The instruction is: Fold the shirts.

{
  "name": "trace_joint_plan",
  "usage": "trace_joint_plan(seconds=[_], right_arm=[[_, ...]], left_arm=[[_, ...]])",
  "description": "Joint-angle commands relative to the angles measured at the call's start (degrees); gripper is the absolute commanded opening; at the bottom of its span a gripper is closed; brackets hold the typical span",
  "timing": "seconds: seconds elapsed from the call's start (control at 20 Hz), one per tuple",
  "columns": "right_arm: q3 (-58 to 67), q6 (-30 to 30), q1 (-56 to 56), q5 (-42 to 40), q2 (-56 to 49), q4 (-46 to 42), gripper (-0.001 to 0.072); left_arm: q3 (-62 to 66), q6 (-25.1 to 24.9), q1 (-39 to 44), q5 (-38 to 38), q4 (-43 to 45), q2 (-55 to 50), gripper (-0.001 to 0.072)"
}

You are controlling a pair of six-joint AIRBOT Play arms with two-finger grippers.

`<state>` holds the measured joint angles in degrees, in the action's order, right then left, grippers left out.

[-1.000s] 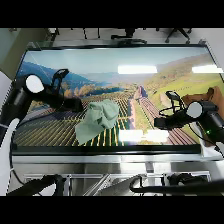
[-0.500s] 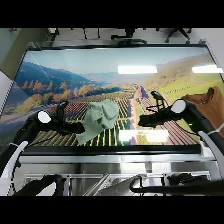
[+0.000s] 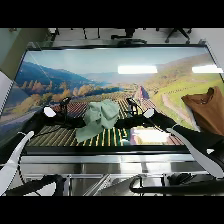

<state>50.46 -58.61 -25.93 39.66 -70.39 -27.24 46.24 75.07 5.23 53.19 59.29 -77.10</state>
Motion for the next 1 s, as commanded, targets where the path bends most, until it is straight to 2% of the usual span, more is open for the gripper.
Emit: trace_joint_plan(seconds=[0.0,0.15,0.2,0.25,0.3,0.35,0.5,0.55,0.65,0.85,0.95], right_arm=[[-0.1,11.0,-0.7,-7.0,-2.9,11.6,0.0393],[0.8,14.1,-0.7,-9.7,-4.7,15.1,0.0380],[1.5,14.1,-0.7,-9.7,-5.4,15.1,0.0307],[2.1,14.1,-0.7,-9.7,-5.9,15.1,0.0180],[2.5,14.1,-0.7,-9.7,-6.1,15.1,0.0086],[2.8,14.3,-0.6,-9.6,-6.0,14.9,0.0023],[2.9,13.7,-0.2,-7.7,-4.4,9.1,0.0024],[2.9,11.1,0.5,-5.9,-3.1,5.1,0.0024],[2.9,0.8,3.3,-0.6,1.2,-4.9,0.0024],[3.9,-12.3,11.8,11.5,15.6,-25.3,0.0024],[4.0,-14.1,15.9,15.1,23.8,-27.6,0.0024]], left_arm=[[1.4,-0.3,0.0,-0.4,-0.6,-1.9,0.0398],[1.4,-0.7,0.0,-0.5,-0.7,-2.9,0.0377],[1.4,-0.7,0.0,-0.8,-0.9,-3.3,0.0224],[1.4,-1.0,0.0,-1.0,-0.9,-3.4,0.0087],[1.4,-1.3,0.0,-1.1,-0.9,-3.4,0.0011],[1.5,-1.3,0.0,-1.1,-0.9,-3.4,0.0011],[3.7,-1.6,-1.2,1.9,-0.8,-3.3,0.0009],[5.0,-1.6,-1.9,4.0,-0.8,-3.0,0.0008],[7.3,-1.6,-3.7,7.0,-0.8,-0.2,0.0008],[13.0,-1.2,-8.7,11.9,-0.9,9.3,0.0008],[15.9,0.6,-11.1,14.7,-0.9,14.1,0.0008]])
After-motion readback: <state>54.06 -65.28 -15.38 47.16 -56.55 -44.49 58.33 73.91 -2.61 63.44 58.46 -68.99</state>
